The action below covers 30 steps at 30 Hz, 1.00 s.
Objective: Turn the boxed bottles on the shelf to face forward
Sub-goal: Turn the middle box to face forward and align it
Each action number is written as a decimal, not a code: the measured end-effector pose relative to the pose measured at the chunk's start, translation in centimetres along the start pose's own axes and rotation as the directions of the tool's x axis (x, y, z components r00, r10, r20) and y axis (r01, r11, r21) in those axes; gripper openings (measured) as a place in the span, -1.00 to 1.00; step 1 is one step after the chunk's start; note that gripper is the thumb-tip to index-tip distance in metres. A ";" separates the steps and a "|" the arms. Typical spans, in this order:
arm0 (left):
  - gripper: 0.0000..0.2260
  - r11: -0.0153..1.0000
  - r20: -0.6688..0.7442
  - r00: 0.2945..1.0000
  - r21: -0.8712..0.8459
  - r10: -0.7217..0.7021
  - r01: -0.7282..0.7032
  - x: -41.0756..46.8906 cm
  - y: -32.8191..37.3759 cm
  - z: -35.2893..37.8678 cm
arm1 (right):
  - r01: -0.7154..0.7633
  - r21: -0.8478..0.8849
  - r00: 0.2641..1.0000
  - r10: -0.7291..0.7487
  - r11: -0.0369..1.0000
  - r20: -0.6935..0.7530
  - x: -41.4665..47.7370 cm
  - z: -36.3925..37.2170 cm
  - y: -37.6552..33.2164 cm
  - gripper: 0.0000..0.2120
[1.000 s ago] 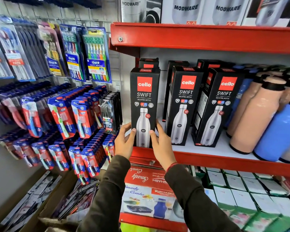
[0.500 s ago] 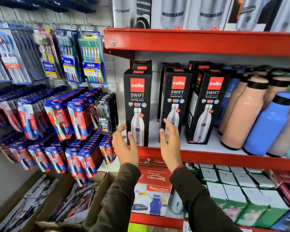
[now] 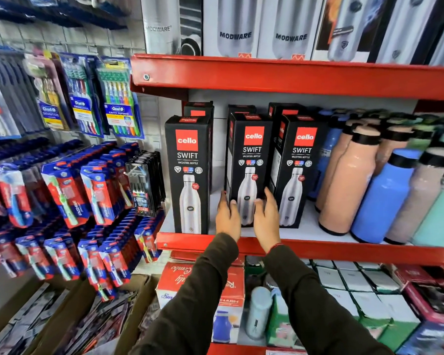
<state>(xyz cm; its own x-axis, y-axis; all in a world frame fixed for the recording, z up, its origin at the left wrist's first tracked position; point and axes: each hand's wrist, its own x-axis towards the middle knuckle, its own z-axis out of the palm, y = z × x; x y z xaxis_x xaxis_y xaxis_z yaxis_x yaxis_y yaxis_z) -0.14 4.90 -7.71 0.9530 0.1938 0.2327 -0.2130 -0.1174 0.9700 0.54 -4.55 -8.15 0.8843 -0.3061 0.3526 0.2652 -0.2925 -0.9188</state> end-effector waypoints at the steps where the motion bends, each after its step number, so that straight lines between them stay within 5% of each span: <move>1: -0.57 1.000 -0.007 1.000 -0.002 -0.024 0.024 0.2 -0.2 0.2 | -0.033 -0.006 0.999 0.033 0.999 0.011 0.3 -0.1 0.3 -0.55; 30: -0.62 0.997 -0.140 0.990 0.072 -0.007 0.017 -3.2 -1.3 -1.5 | 0.057 -0.041 0.998 -0.059 0.998 -0.029 -4.5 -1.8 1.0 -0.65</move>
<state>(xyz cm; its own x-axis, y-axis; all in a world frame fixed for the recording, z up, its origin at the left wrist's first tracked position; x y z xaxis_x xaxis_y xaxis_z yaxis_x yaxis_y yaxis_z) -3.21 5.93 -9.58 0.9150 0.3291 0.2334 -0.1804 -0.1839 0.9663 -3.88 -5.04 -10.32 0.8557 -0.3146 0.4109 0.2996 -0.3463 -0.8890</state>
